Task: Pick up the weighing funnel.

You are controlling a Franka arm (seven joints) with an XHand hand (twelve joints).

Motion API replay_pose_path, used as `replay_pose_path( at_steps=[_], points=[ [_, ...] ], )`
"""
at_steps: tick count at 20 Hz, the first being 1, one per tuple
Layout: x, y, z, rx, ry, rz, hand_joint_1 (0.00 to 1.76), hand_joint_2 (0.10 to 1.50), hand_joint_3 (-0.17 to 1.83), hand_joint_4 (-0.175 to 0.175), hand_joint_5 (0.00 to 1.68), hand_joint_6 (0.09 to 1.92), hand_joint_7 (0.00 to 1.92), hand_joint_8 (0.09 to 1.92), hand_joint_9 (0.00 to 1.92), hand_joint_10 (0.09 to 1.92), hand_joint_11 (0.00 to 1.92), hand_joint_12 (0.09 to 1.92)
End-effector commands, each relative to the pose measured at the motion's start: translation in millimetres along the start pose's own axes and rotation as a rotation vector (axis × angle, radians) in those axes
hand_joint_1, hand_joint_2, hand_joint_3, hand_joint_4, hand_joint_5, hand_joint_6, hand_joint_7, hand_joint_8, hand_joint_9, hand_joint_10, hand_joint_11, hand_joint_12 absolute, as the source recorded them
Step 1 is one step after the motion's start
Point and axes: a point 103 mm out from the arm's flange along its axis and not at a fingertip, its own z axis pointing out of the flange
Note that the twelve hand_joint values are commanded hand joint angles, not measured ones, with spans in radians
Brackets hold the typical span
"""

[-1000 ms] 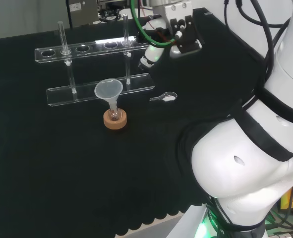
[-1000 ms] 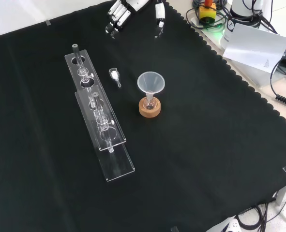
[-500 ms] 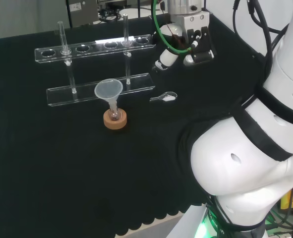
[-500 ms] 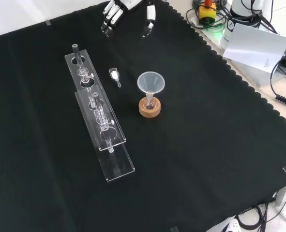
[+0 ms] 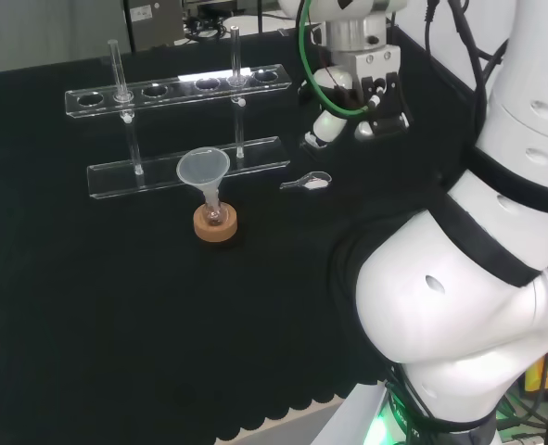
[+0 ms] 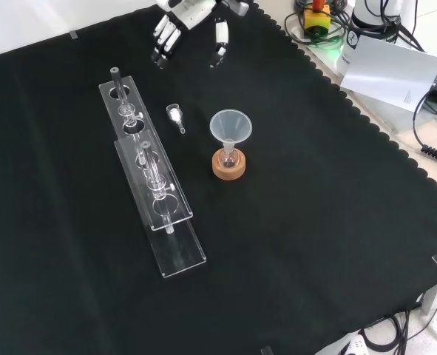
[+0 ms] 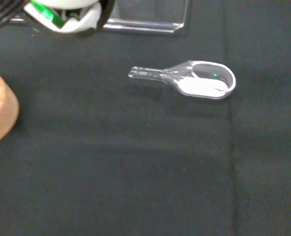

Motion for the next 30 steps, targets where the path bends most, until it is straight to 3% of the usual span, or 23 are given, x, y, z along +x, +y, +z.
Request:
replay_pose_path(
  at_steps=[1,15,30],
  points=[
    [-34,27,34,-0.038,0.021,-0.015,0.82,0.61,0.63,-0.069,0.34,0.09,0.21,0.68,0.49,0.64,0.29,1.36],
    [-50,54,88,-0.004,0.033,-0.022,0.91,0.59,0.64,-0.061,0.45,0.09,0.33,0.70,0.54,0.63,0.30,1.36],
    [-39,79,111,-0.009,0.000,-0.017,0.96,0.59,0.68,-0.049,0.53,0.09,0.45,0.69,0.64,0.59,0.38,1.32]
  ],
)
